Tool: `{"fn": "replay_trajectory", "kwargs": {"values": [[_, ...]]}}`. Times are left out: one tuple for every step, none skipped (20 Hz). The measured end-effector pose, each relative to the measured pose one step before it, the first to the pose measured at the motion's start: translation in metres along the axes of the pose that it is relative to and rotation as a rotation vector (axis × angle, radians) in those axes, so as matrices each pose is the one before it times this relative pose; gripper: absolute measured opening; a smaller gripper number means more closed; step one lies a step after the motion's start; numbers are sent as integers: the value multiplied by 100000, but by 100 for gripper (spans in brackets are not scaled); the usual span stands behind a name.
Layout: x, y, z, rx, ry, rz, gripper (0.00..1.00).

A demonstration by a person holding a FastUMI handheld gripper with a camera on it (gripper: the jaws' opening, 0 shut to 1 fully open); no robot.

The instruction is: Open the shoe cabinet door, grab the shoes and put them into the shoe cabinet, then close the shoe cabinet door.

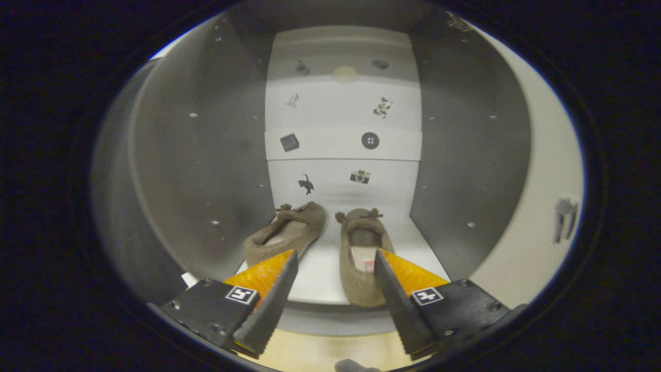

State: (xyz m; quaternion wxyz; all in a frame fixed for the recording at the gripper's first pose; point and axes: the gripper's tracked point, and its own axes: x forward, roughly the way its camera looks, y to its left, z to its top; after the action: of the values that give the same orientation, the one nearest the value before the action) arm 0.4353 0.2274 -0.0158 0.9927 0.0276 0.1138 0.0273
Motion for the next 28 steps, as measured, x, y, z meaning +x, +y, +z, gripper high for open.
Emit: {"fn": "replay_trajectory", "kwargs": {"values": [[-2197, 468, -349, 1558, -2141, 1379, 98], [-2234, 366, -297, 618, -1225, 1800, 99], [-2367, 252, -180, 319, -1909, 1385, 99], [-2265, 197, 33, -238, -2228, 1079, 99], [-2240, 217, 24, -714, -1854, 1036, 99], [-2309, 64, -46, -705, -1481, 711, 99], [-2294, -10, -249, -287, -715, 701, 99], [-2061, -26, -104, -561, -736, 754, 99], [-2040, -334, -221, -29, -727, -205, 99], [-1924, -334, -168, -599, -522, 433, 99], [-1818, -478, -451, -516, -121, -699, 99], [-1913, -593, -203, 489, -497, 48, 99], [-1743, -332, -321, 613, -170, 382, 99], [-1821, -305, -332, -692, 52, 1061, 99], [-1751, -473, -342, -859, -180, 1106, 100], [-1566, -428, -228, -1335, -264, 1019, 100], [-1601, -621, -130, -1022, -342, 227, 100], [-1352, -749, -95, -719, -539, 146, 100], [-1482, -969, -27, -17, -565, -808, 100], [-1233, -966, 113, 897, -613, -741, 100], [-1132, -1041, 224, 721, -827, -892, 100], [-1162, -1439, 109, 194, -809, -1651, 100], [-867, -1558, -60, -804, -128, -1907, 100], [-493, -2021, -174, -958, -150, -2818, 100], [-516, -2169, 74, -24, -353, -2999, 100], [81, -2010, 206, 383, -885, -2615, 100], [56, -2091, 82, 720, -349, -2378, 100], [279, -2017, 103, 974, -160, -1494, 100]]}}
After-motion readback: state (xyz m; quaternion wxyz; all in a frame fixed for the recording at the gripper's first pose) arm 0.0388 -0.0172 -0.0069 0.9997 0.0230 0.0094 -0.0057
